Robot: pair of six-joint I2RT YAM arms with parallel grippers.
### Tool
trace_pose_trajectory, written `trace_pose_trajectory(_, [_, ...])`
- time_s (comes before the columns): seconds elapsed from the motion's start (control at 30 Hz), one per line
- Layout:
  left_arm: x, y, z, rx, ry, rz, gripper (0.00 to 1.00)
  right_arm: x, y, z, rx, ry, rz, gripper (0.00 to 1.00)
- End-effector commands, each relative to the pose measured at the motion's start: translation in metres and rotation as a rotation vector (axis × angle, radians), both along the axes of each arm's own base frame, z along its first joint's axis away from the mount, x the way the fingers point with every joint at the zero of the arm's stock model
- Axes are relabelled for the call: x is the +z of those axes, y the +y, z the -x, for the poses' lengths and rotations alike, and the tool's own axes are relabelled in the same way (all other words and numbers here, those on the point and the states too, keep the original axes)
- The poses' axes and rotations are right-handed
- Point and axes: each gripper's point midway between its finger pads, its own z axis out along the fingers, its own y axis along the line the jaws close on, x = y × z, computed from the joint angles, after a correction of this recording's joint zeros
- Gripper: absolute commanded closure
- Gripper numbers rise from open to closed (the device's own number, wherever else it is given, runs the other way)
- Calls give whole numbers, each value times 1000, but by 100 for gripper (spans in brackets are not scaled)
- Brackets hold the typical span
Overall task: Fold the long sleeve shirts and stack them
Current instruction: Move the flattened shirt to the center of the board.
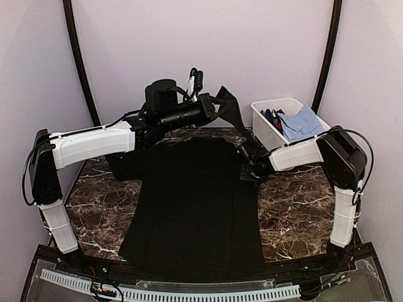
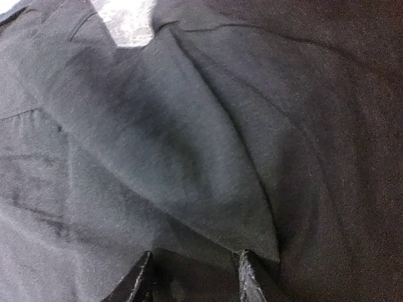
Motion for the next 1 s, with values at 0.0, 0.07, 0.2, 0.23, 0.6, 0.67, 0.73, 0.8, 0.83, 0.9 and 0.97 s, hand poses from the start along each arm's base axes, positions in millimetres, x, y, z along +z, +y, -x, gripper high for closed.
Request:
trace_pose_trajectory(0.0, [33,19,6,59,-75,10,100,18,26,7,104,-47,-87,50])
trace_pose_trajectory(0.07, [30,25,0,102,-71,-21,100,29,40,14,169,-88,-115,41])
trace_pose_trajectory(0.2, [18,42,-16,193,-33,-81,100,50,70,35,316,-160,-176,29])
trace_pose_trajectory(0.23, [12,46,-19,211,-20,-98,100,57,76,42,347,-180,-189,26])
trace_pose_trajectory(0.6, [-48,110,-18,382,103,-257,100,92,97,109,550,-215,-301,16])
trace_pose_trajectory(0.67, [-66,124,-6,386,130,-292,100,100,86,118,534,-219,-322,15])
trace_pose_trajectory(0.73, [-88,137,7,389,176,-321,100,109,77,126,526,-227,-342,15])
trace_pose_trajectory(0.8, [-112,152,20,402,224,-353,100,118,71,132,531,-233,-356,14])
trace_pose_trajectory(0.83, [-113,160,26,411,235,-355,100,119,69,135,538,-230,-356,14])
trace_pose_trajectory(0.9, [-138,180,37,454,280,-407,100,117,64,138,535,-218,-340,14])
trace_pose_trajectory(0.97, [-158,197,46,486,313,-451,100,114,60,139,530,-203,-324,14])
